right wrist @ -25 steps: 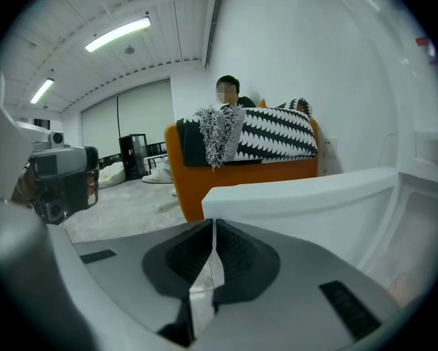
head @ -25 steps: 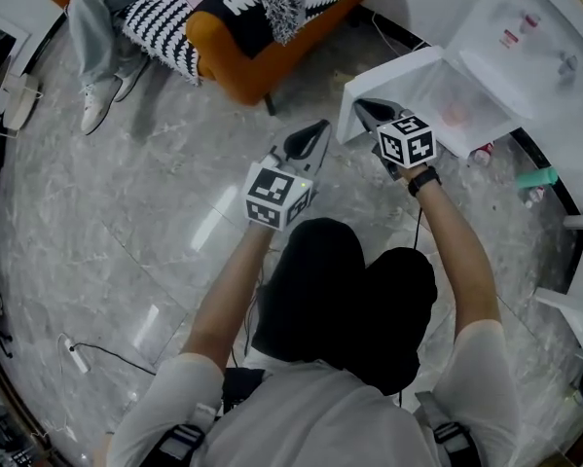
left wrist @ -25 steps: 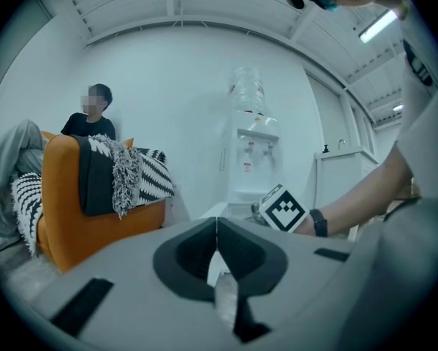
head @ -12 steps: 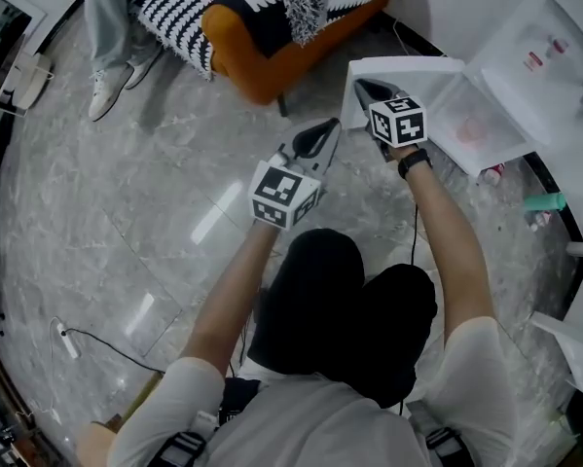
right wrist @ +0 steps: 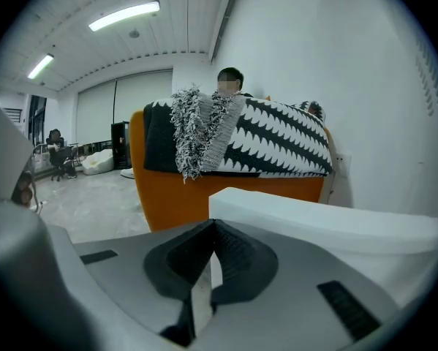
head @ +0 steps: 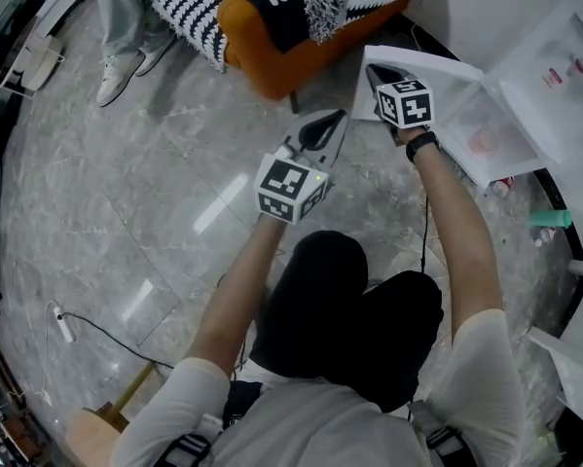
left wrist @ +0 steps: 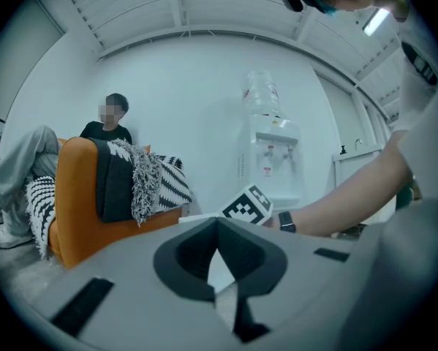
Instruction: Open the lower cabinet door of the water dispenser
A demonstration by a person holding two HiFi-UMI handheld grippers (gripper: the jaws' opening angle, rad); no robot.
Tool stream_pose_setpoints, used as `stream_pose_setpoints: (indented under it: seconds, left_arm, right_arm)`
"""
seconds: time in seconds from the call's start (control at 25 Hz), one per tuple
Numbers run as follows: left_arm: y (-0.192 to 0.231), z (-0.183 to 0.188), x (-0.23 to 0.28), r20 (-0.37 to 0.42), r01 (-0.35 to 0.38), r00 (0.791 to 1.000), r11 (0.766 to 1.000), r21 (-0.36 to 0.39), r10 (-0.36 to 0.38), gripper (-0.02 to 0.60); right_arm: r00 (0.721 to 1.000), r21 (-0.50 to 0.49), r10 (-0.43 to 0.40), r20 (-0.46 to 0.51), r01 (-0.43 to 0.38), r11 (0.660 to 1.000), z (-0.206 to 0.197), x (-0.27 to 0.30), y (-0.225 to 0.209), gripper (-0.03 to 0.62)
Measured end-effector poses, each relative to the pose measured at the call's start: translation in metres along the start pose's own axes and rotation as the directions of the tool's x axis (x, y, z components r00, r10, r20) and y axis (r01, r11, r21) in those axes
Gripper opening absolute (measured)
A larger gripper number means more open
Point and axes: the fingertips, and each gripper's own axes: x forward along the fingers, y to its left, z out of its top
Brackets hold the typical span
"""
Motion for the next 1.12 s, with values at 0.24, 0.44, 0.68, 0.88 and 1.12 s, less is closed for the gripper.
stream_pose_setpoints:
  seconds: [0.24, 0.44, 0.68, 0.88, 1.12]
  left_arm:
    - [-0.002, -0.002, 0.000, -0.019, 0.000, 1.000, 1.000, -0.014, 0.000, 0.014]
    - [-0.022, 0.016, 0.011, -0.054, 0.045, 0.997, 0.998, -0.039, -0.047, 0.014]
    - [-0.086, 0.075, 0.036, -0.103, 0.151, 0.982, 0.986, -0.064, -0.157, 0.014]
    - [-0.141, 0.157, 0.037, -0.157, 0.251, 0.953, 0.966, -0.065, -0.259, 0.014]
    - [-0.175, 0.299, 0.013, -0.176, 0.282, 0.941, 0.957, -0.074, -0.290, 0.014]
  right_arm:
    - [1.000, 0.032, 0.005, 0.018, -0.005, 0.999, -0.002, -0.019, 0.005, 0.011]
    - [1.000, 0.041, -0.014, 0.012, 0.013, 0.999, -0.001, -0.082, 0.002, 0.011]
    - [0.993, 0.096, -0.117, 0.002, 0.117, 0.989, 0.023, -0.203, -0.029, 0.011]
    - [0.949, 0.179, -0.315, -0.010, 0.312, 0.933, 0.072, -0.329, -0.054, 0.011]
    - [0.897, 0.228, -0.442, -0.025, 0.435, 0.871, 0.178, -0.460, -0.051, 0.011]
